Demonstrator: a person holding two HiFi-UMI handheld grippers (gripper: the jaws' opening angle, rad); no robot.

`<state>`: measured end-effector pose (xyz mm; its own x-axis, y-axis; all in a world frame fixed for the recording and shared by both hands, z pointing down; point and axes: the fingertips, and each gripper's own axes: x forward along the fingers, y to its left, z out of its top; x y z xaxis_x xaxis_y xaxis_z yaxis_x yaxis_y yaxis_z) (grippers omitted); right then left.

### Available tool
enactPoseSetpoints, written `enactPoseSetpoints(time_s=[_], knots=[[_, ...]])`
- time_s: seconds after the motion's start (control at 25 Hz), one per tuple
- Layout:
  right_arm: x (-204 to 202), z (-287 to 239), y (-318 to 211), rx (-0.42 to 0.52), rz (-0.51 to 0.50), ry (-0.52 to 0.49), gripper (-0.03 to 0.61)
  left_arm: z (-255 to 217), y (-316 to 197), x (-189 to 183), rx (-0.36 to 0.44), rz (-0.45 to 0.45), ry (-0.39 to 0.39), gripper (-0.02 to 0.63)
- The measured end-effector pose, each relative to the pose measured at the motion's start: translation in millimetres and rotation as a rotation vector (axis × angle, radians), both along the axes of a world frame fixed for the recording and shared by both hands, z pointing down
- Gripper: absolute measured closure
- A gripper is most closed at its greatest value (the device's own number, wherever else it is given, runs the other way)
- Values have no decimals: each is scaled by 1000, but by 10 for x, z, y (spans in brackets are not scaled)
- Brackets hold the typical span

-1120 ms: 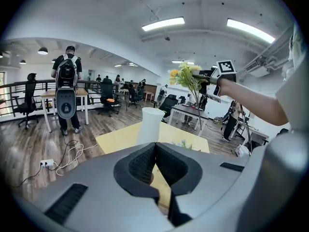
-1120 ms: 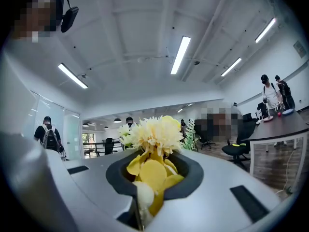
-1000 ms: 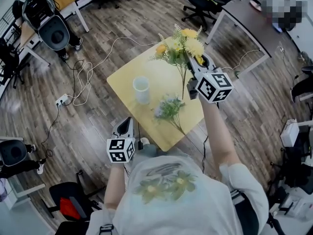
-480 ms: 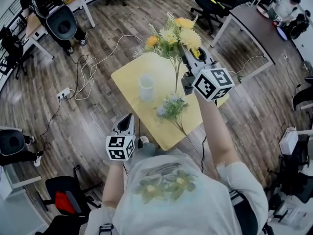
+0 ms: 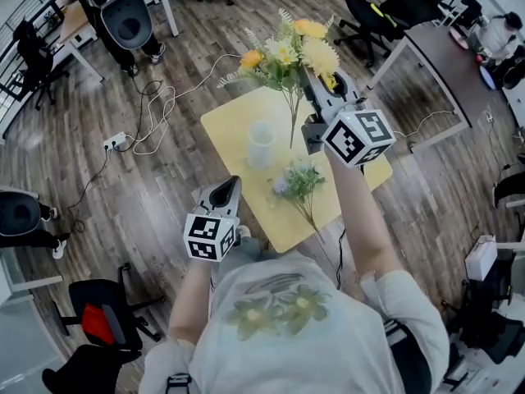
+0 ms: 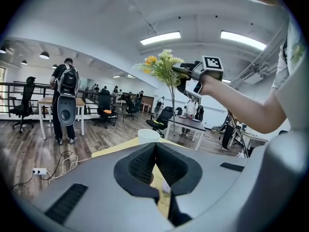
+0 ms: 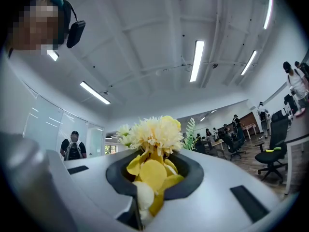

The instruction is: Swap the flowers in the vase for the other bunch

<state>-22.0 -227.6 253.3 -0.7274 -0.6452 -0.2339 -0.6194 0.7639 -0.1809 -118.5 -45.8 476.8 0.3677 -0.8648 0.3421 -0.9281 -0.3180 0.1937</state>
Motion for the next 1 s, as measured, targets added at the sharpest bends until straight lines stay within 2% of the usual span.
enactPoseSetpoints(time_s=[0.24, 1.0], knots=[[-272, -96, 53, 28, -38, -5, 492, -144, -5, 5, 36, -4, 21, 597], [-783, 57, 25, 70, -110, -11, 492, -91, 40, -51, 12, -47, 45, 595]])
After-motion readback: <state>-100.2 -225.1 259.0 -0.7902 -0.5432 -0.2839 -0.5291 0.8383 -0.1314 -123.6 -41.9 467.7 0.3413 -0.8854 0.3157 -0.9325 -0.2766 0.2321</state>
